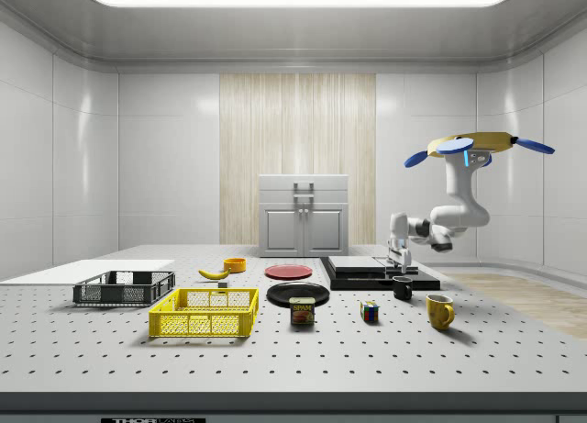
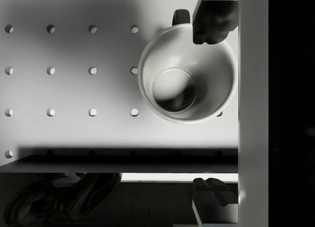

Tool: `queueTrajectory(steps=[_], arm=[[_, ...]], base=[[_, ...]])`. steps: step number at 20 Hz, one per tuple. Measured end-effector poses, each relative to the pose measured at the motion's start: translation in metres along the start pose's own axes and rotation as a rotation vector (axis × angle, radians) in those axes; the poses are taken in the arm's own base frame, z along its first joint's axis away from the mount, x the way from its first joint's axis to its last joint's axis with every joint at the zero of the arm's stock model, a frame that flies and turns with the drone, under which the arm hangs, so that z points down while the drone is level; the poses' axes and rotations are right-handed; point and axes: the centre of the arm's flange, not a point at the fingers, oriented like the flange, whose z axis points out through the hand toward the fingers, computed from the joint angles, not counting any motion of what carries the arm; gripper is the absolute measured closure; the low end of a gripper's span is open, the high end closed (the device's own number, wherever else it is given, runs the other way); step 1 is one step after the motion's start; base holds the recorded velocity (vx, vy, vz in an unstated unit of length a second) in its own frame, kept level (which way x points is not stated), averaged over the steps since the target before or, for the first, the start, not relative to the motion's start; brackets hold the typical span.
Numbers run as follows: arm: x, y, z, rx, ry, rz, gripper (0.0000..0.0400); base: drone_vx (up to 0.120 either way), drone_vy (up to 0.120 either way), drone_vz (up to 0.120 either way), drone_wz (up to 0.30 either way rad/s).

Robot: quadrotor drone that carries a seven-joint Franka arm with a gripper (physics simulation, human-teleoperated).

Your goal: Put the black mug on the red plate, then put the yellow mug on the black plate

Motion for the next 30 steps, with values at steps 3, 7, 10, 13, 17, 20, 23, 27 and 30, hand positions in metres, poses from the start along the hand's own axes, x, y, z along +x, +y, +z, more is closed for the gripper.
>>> queueTrajectory(steps=[3, 7, 10, 13, 17, 20, 23, 27, 30], arm=[[0.000, 0.000, 0.010, 0.000, 0.000, 0.000, 0.0000], [0.000, 0.000, 0.022, 0.000, 0.000, 0.000, 0.0000], [0.001, 0.001, 0.027, 0.000, 0.000, 0.000, 0.0000], [0.002, 0.002, 0.030, 0.000, 0.000, 0.000, 0.0000], [0.004, 0.004, 0.036, 0.000, 0.000, 0.001, 0.0000], [0.004, 0.004, 0.043, 0.000, 0.000, 0.001, 0.0000], [0.004, 0.004, 0.046, 0.000, 0.000, 0.001, 0.0044], [0.004, 0.004, 0.049, 0.000, 0.000, 0.001, 0.0200], [0.004, 0.004, 0.050, 0.000, 0.000, 0.001, 0.0247]], base=[[0.000, 0.000, 0.000, 0.000], [0.000, 0.000, 0.000, 0.000], [0.000, 0.000, 0.000, 0.000], [0.000, 0.000, 0.000, 0.000], [0.000, 0.000, 0.000, 0.000], [0.000, 0.000, 0.000, 0.000], [0.000, 0.000, 0.000, 0.000], [0.000, 0.000, 0.000, 0.000], [0.000, 0.000, 0.000, 0.000]])
